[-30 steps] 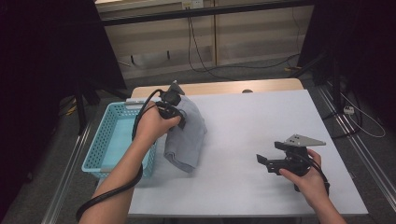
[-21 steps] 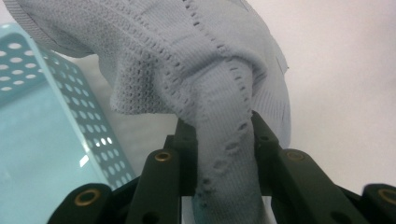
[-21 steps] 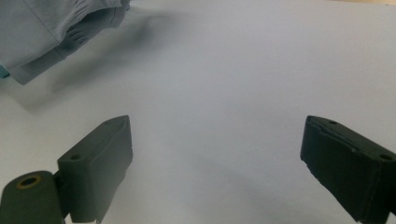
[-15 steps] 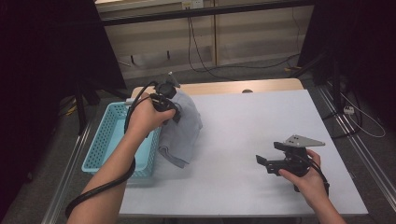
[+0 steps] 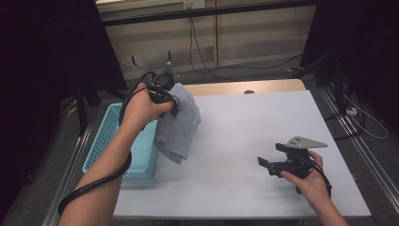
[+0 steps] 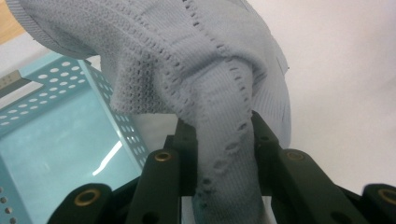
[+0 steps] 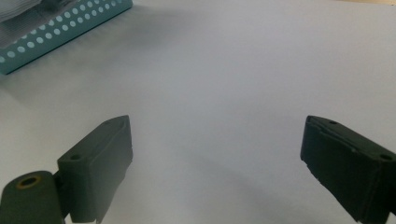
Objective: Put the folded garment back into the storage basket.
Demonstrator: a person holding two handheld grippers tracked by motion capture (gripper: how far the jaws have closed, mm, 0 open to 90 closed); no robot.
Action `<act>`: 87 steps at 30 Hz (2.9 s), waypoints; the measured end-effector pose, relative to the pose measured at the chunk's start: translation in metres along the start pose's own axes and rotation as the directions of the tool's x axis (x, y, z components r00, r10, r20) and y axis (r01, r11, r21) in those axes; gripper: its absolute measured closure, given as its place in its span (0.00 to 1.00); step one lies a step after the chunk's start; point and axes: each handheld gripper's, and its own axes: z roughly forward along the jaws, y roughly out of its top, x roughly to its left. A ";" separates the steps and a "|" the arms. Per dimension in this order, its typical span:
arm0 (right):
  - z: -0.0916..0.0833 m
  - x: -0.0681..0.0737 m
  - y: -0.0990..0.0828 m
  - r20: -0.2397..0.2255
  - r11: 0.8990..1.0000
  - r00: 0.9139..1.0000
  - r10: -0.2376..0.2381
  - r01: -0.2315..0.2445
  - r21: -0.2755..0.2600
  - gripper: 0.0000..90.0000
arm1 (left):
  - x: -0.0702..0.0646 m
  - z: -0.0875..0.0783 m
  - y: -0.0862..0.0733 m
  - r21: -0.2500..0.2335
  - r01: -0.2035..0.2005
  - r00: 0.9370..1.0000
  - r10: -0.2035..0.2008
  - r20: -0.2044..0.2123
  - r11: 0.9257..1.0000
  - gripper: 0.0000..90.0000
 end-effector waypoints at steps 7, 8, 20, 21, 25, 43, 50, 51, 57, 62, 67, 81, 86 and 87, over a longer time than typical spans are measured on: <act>0.000 0.000 0.000 0.000 1.000 1.000 -0.001 0.001 0.001 0.10 | 0.003 -0.011 0.004 -0.002 0.004 1.000 -0.004 -0.002 1.000 0.79; 0.000 0.000 0.000 0.001 1.000 1.000 -0.001 0.001 0.001 0.10 | 0.004 -0.012 0.004 -0.002 0.004 1.000 -0.004 -0.001 1.000 0.79; 0.000 0.000 0.000 0.002 1.000 1.000 -0.001 0.001 -0.002 0.10 | 0.015 -0.022 0.006 -0.011 0.005 1.000 -0.005 -0.004 1.000 0.79; 0.000 0.000 0.000 0.002 1.000 1.000 -0.002 0.002 -0.001 0.10 | 0.016 -0.023 0.006 -0.011 0.007 1.000 -0.007 -0.004 1.000 0.79; 0.000 0.000 0.000 0.002 1.000 1.000 -0.002 0.002 -0.002 0.10 | 0.020 -0.025 0.006 -0.010 0.011 1.000 -0.011 -0.001 1.000 0.79; -0.001 -0.001 0.000 0.005 1.000 1.000 -0.006 0.006 -0.003 0.10 | 0.045 -0.026 0.002 0.012 0.066 0.998 -0.066 -0.004 0.998 0.79; 0.000 0.000 0.000 0.005 1.000 1.000 -0.006 0.006 0.000 0.10 | 0.053 -0.033 0.000 0.005 0.088 0.996 -0.088 0.002 0.996 0.79; 0.000 0.000 0.000 0.004 1.000 1.000 -0.006 0.006 0.002 0.10 | 0.055 -0.033 0.000 0.006 0.093 0.996 -0.093 0.006 0.996 0.79; 0.000 -0.001 0.000 0.006 1.000 1.000 -0.007 0.007 -0.001 0.10 | 0.062 -0.037 -0.002 0.001 0.109 0.994 -0.109 -0.002 0.994 0.79; -0.001 -0.001 0.000 0.006 1.000 1.000 -0.009 0.009 -0.002 0.10 | 0.067 -0.040 -0.003 -0.004 0.118 0.993 -0.118 -0.013 0.993 0.79; -0.001 -0.001 0.000 0.008 1.000 1.000 -0.008 0.008 -0.001 0.10 | 0.072 -0.043 -0.005 0.001 0.117 0.993 -0.117 -0.027 0.993 0.79; -0.001 -0.001 0.000 0.008 1.000 1.000 -0.008 0.008 -0.002 0.10 | 0.095 -0.045 -0.020 0.005 0.161 0.986 -0.161 -0.050 0.987 0.79; 0.000 -0.001 0.000 0.005 1.000 1.000 -0.008 0.008 0.001 0.10 | 0.103 -0.044 -0.025 0.004 0.176 0.983 -0.175 -0.058 0.984 0.79; 0.000 -0.001 0.000 0.005 1.000 1.000 -0.008 0.008 0.002 0.10 | 0.103 -0.043 -0.025 0.001 0.181 0.982 -0.181 -0.062 0.983 0.79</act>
